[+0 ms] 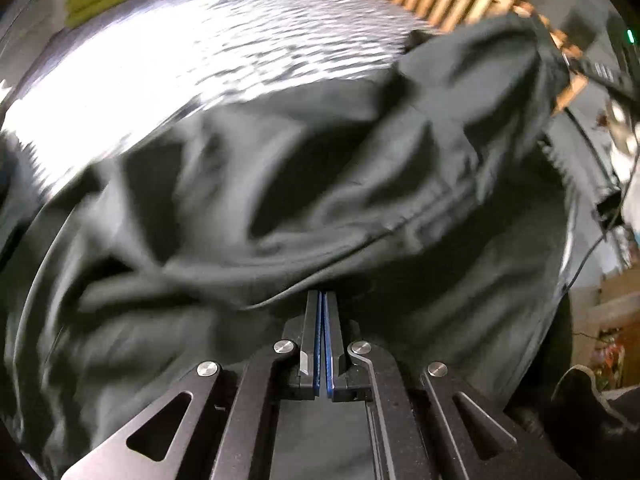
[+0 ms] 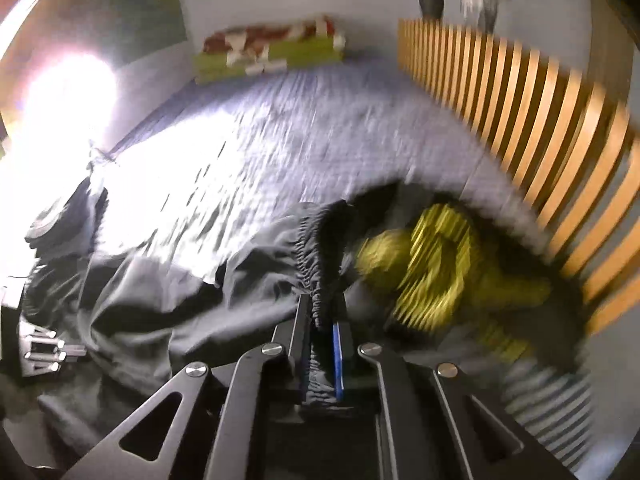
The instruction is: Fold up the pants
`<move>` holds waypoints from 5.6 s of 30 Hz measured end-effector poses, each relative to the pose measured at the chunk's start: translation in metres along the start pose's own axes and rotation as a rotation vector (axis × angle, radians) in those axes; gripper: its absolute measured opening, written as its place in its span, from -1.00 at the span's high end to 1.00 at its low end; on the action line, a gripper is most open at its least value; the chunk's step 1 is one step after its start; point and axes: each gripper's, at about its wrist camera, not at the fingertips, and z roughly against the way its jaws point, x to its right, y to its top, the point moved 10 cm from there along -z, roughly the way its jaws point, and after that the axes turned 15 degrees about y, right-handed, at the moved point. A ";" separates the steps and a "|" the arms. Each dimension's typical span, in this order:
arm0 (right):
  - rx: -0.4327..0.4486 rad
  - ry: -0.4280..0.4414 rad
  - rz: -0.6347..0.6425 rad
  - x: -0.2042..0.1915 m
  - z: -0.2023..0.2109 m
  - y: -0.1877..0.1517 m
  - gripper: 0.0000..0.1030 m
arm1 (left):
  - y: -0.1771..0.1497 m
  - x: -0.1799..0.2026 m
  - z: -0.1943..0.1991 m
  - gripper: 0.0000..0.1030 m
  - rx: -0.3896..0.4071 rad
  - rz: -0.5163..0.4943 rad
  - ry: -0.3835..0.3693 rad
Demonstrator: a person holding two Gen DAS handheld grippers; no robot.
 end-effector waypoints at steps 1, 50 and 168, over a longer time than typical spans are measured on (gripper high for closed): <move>0.024 -0.038 0.030 0.007 0.010 0.018 0.85 | 0.017 0.017 -0.003 1.00 0.022 -0.016 -0.015; -0.420 0.326 0.473 -0.267 -0.264 0.014 0.01 | -0.162 -0.451 0.001 0.46 -0.111 1.079 0.138; -0.154 0.111 0.658 -0.325 -0.256 0.070 0.48 | -0.194 -0.450 0.109 0.23 0.175 0.940 0.181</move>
